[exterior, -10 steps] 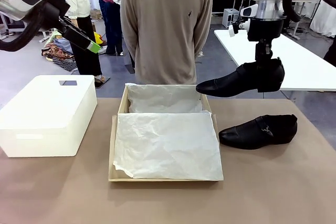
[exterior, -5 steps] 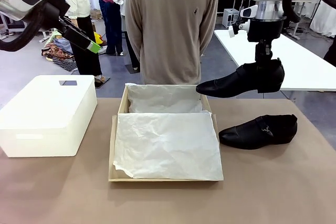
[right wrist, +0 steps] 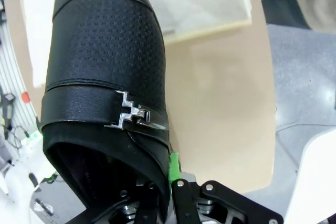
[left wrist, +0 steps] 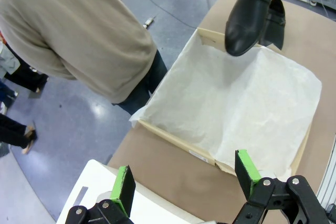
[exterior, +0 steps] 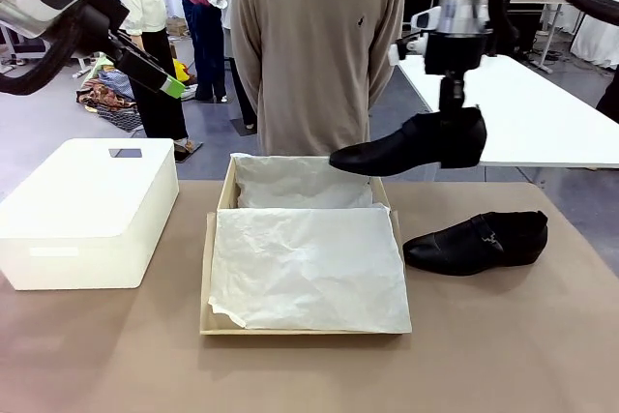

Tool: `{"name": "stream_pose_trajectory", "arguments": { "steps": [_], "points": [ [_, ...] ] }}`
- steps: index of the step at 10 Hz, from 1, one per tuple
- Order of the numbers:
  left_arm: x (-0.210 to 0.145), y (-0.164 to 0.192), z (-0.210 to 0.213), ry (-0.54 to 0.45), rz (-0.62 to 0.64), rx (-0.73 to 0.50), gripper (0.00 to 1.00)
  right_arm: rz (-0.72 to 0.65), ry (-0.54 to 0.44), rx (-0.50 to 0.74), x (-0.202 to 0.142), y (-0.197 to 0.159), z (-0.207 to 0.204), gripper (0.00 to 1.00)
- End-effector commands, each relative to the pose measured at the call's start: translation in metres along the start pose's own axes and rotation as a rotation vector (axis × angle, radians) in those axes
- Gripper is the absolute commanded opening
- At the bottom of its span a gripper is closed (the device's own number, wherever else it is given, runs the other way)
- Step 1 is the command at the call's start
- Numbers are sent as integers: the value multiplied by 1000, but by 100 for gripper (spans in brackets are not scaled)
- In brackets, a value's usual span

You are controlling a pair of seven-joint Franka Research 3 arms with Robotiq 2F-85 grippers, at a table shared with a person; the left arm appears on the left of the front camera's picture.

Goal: Pack the shoes into the box.
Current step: Place one shoe of the Shoes into the Shoes Box.

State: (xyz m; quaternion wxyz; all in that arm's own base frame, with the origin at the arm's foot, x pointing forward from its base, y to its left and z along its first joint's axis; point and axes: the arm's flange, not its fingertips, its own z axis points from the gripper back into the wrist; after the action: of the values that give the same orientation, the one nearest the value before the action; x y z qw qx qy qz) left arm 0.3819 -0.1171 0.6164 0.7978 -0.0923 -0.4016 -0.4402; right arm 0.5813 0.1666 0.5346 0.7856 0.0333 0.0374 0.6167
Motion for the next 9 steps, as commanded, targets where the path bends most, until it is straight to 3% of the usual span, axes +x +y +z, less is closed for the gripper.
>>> {"name": "stream_pose_trajectory", "arguments": {
  "steps": [1,9],
  "points": [
    [-1,0,1,-12,4,-12,100,-37,-14,16,37,-11,10,0],
    [-1,0,1,-12,4,-12,100,-19,7,-27,141,-15,-44,0]
  ]
}}
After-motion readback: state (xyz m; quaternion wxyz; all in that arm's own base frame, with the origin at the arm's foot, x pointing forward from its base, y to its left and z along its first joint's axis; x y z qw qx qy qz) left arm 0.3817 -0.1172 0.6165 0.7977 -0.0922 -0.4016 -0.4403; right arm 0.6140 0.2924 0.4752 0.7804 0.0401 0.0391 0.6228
